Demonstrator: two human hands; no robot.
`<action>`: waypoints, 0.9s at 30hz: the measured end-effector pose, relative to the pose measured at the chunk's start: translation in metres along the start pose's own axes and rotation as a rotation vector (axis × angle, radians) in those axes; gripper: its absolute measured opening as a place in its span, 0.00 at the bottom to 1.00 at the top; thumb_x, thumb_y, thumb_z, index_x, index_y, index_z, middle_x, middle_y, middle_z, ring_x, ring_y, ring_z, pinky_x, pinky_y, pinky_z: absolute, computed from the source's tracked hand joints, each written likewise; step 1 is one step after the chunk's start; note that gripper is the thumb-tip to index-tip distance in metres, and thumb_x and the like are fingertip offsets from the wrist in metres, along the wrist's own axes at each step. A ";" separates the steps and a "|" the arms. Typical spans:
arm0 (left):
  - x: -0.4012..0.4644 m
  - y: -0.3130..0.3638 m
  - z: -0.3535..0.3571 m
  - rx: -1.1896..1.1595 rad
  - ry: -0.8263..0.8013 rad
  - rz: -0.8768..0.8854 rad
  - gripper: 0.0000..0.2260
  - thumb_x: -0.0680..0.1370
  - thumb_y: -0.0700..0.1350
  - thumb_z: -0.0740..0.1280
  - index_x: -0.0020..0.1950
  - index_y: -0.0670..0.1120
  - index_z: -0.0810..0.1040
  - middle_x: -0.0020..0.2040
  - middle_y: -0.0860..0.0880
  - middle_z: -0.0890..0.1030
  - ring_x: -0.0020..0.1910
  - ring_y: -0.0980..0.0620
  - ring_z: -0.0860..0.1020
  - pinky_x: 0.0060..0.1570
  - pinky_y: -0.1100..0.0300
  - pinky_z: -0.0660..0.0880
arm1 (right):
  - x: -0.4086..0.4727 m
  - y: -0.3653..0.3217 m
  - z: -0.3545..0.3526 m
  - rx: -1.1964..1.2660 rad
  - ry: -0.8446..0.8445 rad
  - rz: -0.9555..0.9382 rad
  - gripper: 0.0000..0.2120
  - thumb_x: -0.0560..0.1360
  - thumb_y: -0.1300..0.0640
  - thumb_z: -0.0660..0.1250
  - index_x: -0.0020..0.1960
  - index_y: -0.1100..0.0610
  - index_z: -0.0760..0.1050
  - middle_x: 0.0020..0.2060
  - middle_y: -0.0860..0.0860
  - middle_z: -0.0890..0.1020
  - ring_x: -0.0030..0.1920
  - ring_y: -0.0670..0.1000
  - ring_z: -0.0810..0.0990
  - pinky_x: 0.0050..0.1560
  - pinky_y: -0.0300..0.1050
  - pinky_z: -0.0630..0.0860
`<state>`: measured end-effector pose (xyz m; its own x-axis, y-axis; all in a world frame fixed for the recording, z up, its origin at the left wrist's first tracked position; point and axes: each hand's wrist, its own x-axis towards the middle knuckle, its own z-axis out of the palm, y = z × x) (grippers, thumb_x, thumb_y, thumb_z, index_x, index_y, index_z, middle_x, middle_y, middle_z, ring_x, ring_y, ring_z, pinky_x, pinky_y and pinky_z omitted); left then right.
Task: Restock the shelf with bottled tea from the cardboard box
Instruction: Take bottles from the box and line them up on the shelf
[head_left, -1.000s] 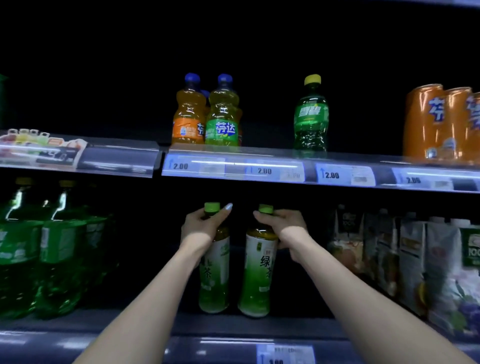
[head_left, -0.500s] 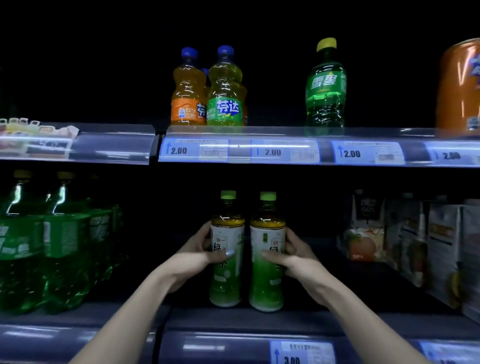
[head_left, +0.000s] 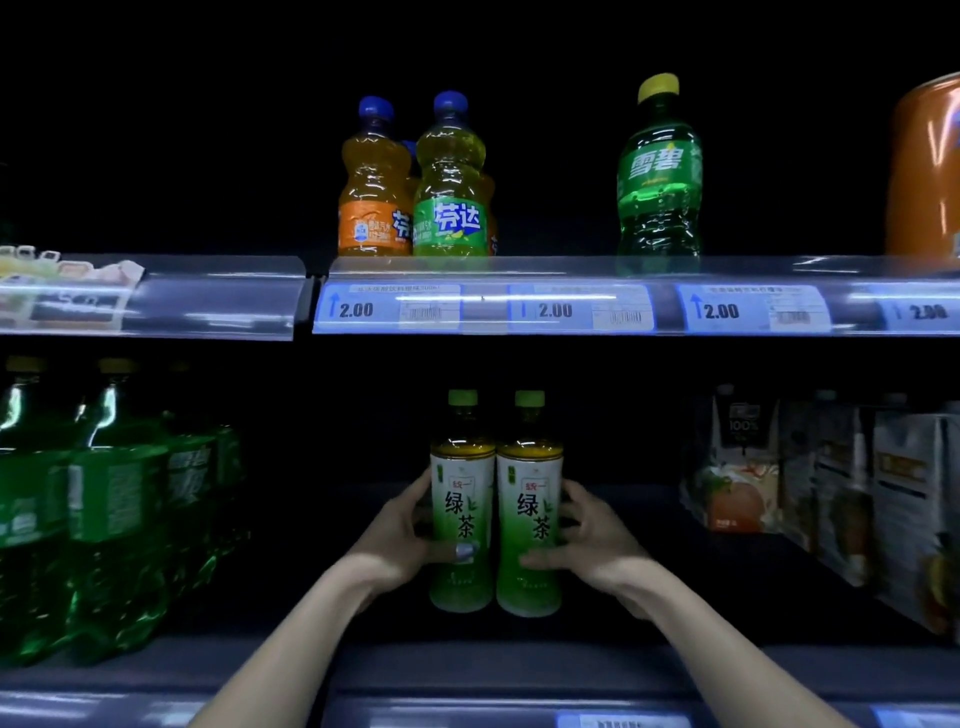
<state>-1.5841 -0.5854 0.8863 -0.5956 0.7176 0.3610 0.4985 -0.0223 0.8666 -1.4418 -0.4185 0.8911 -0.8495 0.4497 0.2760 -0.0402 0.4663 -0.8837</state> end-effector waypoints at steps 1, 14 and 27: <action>0.003 -0.002 0.000 0.014 0.007 0.009 0.40 0.66 0.36 0.76 0.72 0.54 0.63 0.56 0.54 0.81 0.55 0.60 0.78 0.50 0.67 0.78 | 0.003 0.001 0.000 -0.003 0.002 -0.006 0.40 0.62 0.64 0.78 0.68 0.47 0.63 0.54 0.45 0.75 0.52 0.47 0.76 0.54 0.45 0.74; 0.052 -0.025 -0.010 0.114 0.075 -0.052 0.42 0.65 0.38 0.77 0.74 0.54 0.61 0.61 0.50 0.79 0.62 0.51 0.76 0.66 0.48 0.71 | 0.063 0.012 0.017 -0.010 0.099 -0.003 0.39 0.62 0.67 0.77 0.68 0.56 0.65 0.54 0.53 0.77 0.52 0.50 0.76 0.54 0.46 0.74; -0.010 0.011 -0.018 0.243 0.268 -0.058 0.41 0.68 0.45 0.76 0.75 0.49 0.58 0.62 0.45 0.77 0.63 0.49 0.74 0.60 0.61 0.70 | 0.009 -0.023 0.021 0.004 0.156 -0.012 0.47 0.65 0.63 0.77 0.75 0.58 0.53 0.71 0.57 0.68 0.68 0.54 0.69 0.61 0.44 0.68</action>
<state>-1.5833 -0.6054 0.8985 -0.7548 0.5046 0.4190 0.5751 0.2020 0.7928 -1.4596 -0.4416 0.9061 -0.7571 0.5567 0.3418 -0.0523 0.4698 -0.8812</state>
